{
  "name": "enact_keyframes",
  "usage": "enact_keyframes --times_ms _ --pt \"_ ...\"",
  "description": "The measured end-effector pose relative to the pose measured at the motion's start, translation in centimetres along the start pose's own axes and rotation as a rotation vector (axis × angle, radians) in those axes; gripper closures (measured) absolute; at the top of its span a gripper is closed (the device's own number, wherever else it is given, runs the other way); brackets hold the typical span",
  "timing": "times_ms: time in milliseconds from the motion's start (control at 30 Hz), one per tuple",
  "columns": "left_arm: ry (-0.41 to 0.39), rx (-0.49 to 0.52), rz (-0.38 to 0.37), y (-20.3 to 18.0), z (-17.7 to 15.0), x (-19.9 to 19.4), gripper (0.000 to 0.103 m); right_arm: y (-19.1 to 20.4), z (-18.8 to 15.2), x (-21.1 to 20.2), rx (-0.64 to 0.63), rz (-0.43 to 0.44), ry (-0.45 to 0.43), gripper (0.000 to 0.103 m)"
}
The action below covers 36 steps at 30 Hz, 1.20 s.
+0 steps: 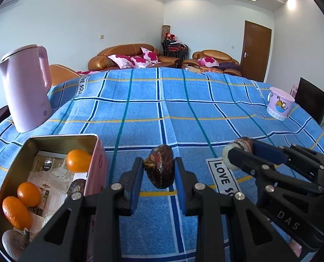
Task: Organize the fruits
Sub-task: 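Lift the chocolate cake with the left tool while the right tool lifts the layered cake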
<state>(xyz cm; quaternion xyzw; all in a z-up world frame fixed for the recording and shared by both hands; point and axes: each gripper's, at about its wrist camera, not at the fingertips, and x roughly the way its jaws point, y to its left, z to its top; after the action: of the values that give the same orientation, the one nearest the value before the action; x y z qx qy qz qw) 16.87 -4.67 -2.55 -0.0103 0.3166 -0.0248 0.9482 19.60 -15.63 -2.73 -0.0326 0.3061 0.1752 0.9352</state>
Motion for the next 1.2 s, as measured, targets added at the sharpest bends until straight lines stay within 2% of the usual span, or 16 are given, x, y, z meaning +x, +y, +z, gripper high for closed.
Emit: enact_keyframes --times_ms 1200 --pt "-0.137 0.012 0.05 -0.3 -0.2 -2.5 0.073 0.1 -0.5 -4.1 -0.004 -0.037 -0.219 0.07"
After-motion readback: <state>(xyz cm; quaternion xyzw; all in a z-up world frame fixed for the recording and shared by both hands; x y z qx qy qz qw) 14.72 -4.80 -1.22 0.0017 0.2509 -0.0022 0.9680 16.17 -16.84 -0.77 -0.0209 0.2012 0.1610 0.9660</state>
